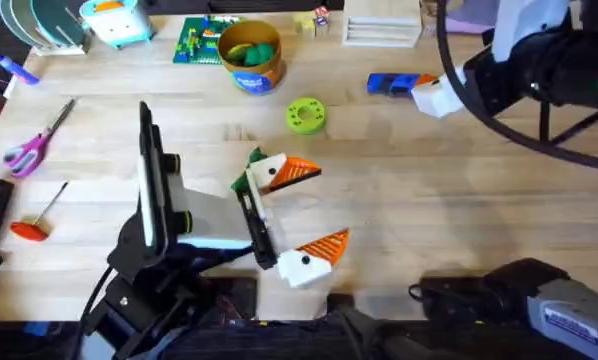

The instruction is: Pick up the gripper from the table and insert it into the empty holder that is missing its gripper. Then pick up a screw, insert it into the mounting hole, and use the screwdriver to tighten it. Finally, clean up the table by picking up the vegetable and placing it into the bucket.

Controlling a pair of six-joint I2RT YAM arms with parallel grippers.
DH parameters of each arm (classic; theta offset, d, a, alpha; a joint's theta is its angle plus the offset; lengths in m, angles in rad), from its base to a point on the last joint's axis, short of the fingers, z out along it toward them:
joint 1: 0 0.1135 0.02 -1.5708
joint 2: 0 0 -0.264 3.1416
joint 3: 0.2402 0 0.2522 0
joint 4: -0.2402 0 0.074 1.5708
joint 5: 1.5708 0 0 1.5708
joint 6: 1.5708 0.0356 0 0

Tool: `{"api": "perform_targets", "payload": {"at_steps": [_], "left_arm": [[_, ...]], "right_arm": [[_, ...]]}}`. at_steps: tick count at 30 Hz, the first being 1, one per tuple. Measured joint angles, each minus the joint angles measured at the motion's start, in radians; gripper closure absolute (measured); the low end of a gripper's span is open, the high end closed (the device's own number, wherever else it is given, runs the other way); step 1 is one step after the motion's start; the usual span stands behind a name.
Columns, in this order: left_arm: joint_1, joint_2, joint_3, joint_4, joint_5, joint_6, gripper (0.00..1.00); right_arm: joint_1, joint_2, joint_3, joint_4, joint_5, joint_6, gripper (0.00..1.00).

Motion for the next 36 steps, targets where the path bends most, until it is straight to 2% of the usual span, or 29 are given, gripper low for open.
{"api": "perform_targets", "payload": {"at_steps": [3,5,9,12,14,18,22,26,33,36], "left_arm": [[0.000,0.000,0.002,0.018,-0.033,-0.004,0.008],[0.000,0.000,0.025,-0.021,-0.087,-0.021,0.008],[0.000,0.005,0.193,-0.293,-0.248,-0.059,0.009],[0.000,0.055,0.390,-0.518,-0.368,-0.072,0.009],[0.000,0.107,0.499,-0.613,-0.431,-0.076,0.009],[0.000,0.267,0.714,-0.814,-0.546,-0.081,0.010],[0.000,0.461,0.877,-0.982,-0.624,-0.072,0.010],[0.000,0.625,0.951,-1.031,-0.656,-0.040,0.007],[0.000,0.790,0.956,-1.040,-0.686,-0.022,0.007],[0.000,0.849,0.956,-1.041,-0.736,-0.018,0.009]], "right_arm": [[0.000,0.000,0.000,-0.003,0.000,0.000,0.010],[0.000,0.000,0.000,-0.007,0.000,0.000,0.010],[0.000,0.000,0.000,-0.011,0.000,0.001,0.010],[0.000,0.000,0.000,-0.012,0.000,0.003,0.010],[0.000,0.000,0.000,-0.012,0.000,0.003,0.010],[0.000,0.000,0.000,-0.012,0.000,0.003,0.010],[0.000,0.000,0.000,-0.012,0.000,0.003,0.010],[0.000,0.000,0.000,-0.014,0.000,0.003,0.010],[0.000,0.000,0.000,-0.046,0.000,0.003,0.010],[0.000,0.000,0.000,-0.055,0.000,0.003,0.010]]}}
